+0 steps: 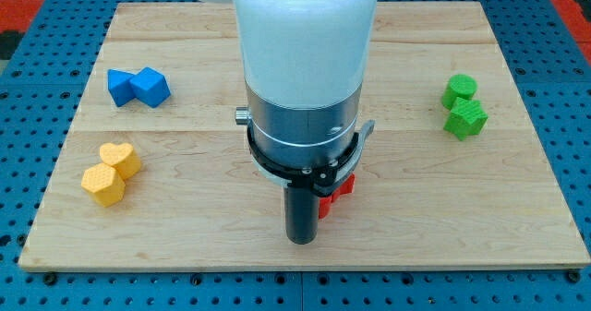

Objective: Point at the red star

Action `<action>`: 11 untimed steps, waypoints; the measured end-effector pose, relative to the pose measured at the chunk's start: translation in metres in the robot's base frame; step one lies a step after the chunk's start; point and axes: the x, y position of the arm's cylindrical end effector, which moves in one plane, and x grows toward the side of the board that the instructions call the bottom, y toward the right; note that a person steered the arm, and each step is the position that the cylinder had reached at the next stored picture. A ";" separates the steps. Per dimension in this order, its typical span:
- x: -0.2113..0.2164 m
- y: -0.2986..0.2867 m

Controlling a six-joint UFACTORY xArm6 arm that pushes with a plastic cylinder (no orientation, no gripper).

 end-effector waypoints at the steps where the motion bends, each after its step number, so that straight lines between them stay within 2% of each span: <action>1: 0.000 0.000; 7: -0.002 0.001; 9: 0.012 0.045; 11: -0.018 0.081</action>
